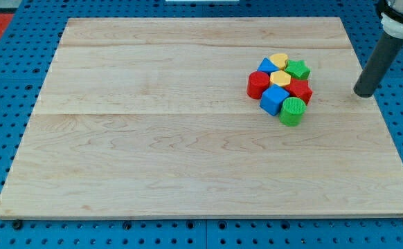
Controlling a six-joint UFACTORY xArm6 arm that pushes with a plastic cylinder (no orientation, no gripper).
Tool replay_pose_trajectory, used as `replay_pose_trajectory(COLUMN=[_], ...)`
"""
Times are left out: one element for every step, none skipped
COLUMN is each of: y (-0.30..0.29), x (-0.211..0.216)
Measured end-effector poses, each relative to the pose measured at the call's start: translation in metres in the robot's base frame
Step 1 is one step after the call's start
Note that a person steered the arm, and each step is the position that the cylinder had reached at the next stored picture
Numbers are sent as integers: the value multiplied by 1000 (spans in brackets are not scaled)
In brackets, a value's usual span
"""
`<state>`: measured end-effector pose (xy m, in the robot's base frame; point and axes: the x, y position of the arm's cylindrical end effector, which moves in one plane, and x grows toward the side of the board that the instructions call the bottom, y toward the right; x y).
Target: Push the group of blocks towards center
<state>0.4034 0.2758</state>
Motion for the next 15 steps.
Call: replay_pose_trajectory(y=[0,0,-3,-7,-20,-31,-39,-41,-41,-49,-67,-84,-107,-123,-133], x=[0,0,0,0,0,0,0,0,0,0,0,0,0,0,0])
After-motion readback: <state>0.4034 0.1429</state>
